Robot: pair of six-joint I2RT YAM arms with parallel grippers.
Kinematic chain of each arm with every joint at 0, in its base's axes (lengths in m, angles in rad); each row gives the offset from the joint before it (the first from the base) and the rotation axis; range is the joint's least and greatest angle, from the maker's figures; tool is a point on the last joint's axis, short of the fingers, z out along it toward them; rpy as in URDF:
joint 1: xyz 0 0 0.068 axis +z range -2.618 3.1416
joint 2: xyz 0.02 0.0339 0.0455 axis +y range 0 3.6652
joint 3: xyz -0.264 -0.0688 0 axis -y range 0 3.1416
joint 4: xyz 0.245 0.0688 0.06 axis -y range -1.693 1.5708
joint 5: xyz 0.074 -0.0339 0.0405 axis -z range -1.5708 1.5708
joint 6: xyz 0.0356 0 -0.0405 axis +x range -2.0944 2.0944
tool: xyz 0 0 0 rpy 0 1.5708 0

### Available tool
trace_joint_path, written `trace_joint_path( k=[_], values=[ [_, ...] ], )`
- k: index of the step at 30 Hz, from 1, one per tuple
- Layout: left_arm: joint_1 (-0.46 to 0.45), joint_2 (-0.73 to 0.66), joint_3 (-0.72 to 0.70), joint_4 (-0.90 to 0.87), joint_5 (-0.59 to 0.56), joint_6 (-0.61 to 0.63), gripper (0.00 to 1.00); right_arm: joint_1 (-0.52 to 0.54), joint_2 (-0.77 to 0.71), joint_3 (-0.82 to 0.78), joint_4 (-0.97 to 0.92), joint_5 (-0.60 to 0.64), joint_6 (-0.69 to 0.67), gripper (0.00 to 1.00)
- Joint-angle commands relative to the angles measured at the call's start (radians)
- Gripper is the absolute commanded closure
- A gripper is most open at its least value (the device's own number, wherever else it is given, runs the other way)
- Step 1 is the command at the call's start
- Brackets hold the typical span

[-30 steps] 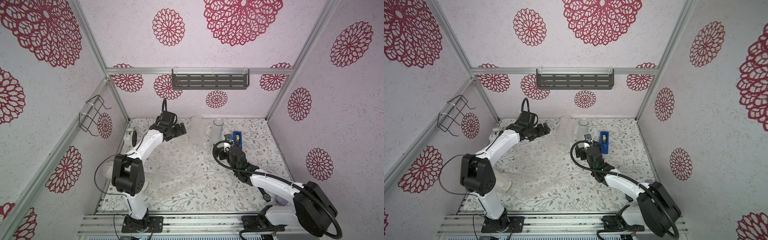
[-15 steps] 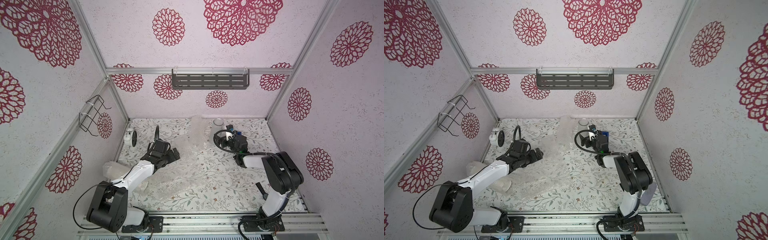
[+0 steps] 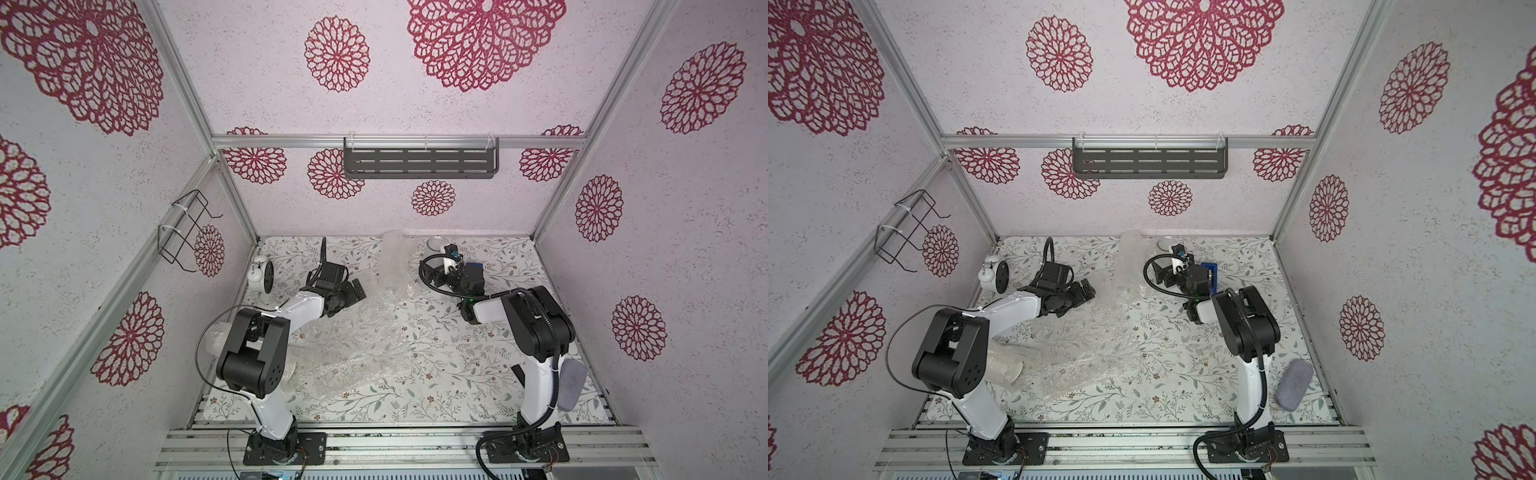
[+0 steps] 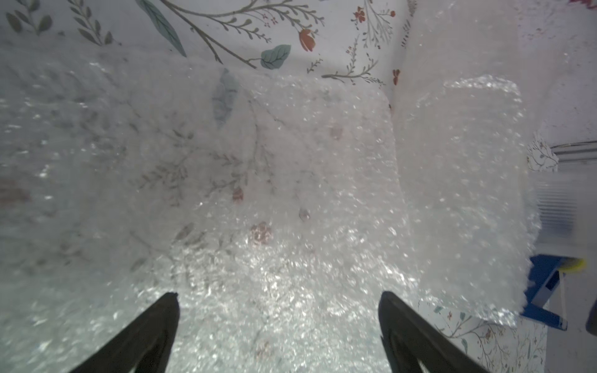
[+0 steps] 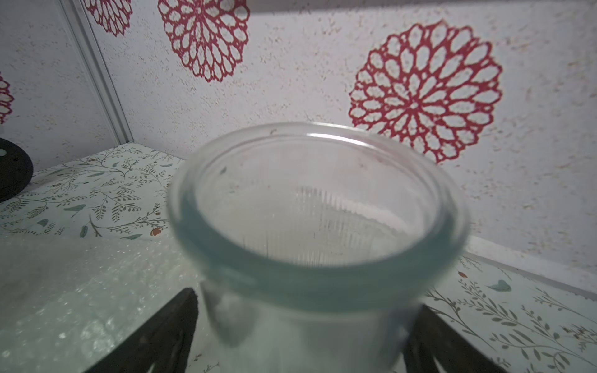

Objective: Wrap vases in bubble wrap
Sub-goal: Pick up the vase from the center of the board.

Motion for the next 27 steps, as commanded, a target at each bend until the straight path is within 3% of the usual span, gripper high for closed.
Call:
trace_joint_path(
  k=[1,12,19,27],
  values=[
    [0.007,0.085,0.097,0.011,0.048,-0.034,0.04,-0.004,0.022,0.048,0.06,0.013,0.024,0.06],
    [-0.011,0.368,0.387,-0.135,-0.017,-0.058,0.07,-0.004,0.008,0.081,0.005,0.067,0.022,0.25],
    [-0.074,0.443,0.456,-0.156,-0.011,-0.109,0.07,-0.003,-0.05,0.046,0.027,0.084,0.013,0.32],
    [-0.134,0.469,0.509,-0.164,-0.024,-0.163,0.07,-0.002,-0.221,-0.039,-0.012,0.107,0.035,0.33]
  ],
)
